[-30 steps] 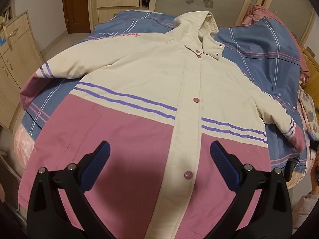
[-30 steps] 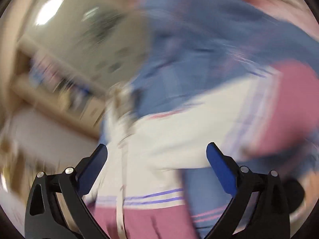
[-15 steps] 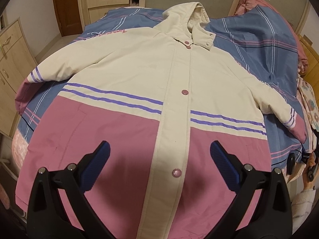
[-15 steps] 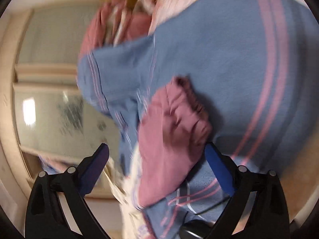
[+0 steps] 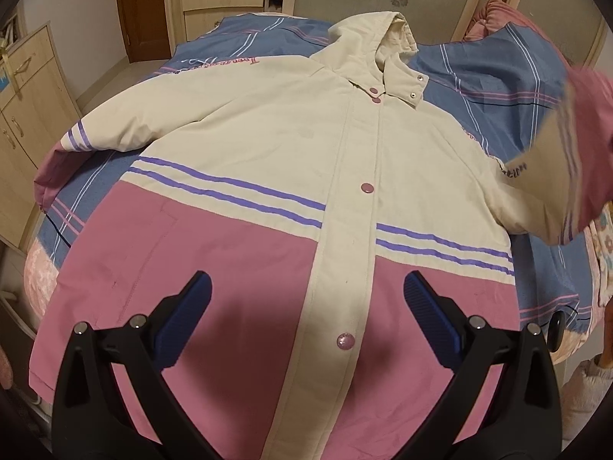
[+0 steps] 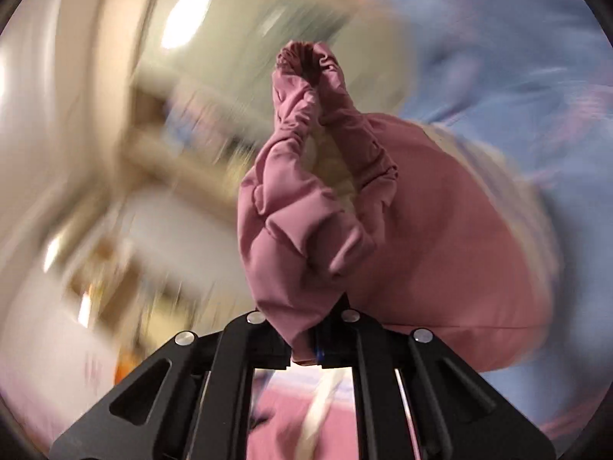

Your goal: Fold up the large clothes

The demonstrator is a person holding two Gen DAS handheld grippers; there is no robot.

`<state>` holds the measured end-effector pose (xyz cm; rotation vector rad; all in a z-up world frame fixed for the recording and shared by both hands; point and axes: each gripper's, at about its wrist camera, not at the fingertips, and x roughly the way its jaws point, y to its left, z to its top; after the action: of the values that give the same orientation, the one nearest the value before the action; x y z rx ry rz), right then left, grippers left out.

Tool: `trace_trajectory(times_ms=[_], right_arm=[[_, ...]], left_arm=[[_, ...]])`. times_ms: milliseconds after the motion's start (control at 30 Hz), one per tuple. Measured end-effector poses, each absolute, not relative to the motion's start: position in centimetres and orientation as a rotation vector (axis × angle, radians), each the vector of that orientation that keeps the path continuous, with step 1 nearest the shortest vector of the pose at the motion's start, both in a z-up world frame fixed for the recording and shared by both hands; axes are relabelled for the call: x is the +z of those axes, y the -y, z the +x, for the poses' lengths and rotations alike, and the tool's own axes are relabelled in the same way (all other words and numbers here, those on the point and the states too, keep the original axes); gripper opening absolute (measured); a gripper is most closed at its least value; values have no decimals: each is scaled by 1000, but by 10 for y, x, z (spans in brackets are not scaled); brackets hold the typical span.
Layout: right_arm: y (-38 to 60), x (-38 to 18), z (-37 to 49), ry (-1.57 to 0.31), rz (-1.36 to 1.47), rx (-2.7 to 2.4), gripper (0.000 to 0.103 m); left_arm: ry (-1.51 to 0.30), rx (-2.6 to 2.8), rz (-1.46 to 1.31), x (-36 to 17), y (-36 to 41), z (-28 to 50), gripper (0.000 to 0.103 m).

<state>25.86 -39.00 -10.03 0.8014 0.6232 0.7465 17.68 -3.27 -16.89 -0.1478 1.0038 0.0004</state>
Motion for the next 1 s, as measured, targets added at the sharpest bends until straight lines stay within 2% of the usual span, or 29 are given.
trace_trajectory(times_ms=[33, 67, 133, 300, 400, 567, 600, 633, 667, 800, 900, 1000], right_arm=[[354, -98, 264, -686, 738, 804, 32], [325, -99, 266, -740, 691, 846, 61], [301, -102, 264, -761, 660, 853, 85], [303, -128, 248, -778, 620, 704, 88], [330, -166, 219, -852, 588, 523, 88], [366, -217, 176, -866, 603, 346, 88], [374, -227, 164, -872, 651, 332, 88], [382, -233, 154, -878, 686, 326, 88], [386, -239, 147, -881, 707, 322, 88], [400, -257, 131, -900, 736, 259, 88], [398, -255, 130, -896, 683, 224, 88], [393, -250, 135, -881, 686, 247, 88]], left_arm=[[-1000, -2, -146, -167, 33, 177, 101], [-993, -4, -141, -165, 32, 176, 101], [-976, -3, -135, -160, 29, 174, 101], [-994, -31, -222, -166, 11, 185, 101], [-1040, -107, -320, -181, 9, 204, 101], [-1081, -267, -541, -218, 22, 250, 97], [-1095, -262, -554, -226, 26, 258, 92], [-1137, -237, -545, -239, 32, 268, 82], [-1181, -217, -529, -252, 39, 276, 75], [-1157, -186, -460, -256, 54, 284, 34], [-1125, -218, -470, -239, 53, 296, 33], [-972, -132, -382, -203, 47, 315, 32]])
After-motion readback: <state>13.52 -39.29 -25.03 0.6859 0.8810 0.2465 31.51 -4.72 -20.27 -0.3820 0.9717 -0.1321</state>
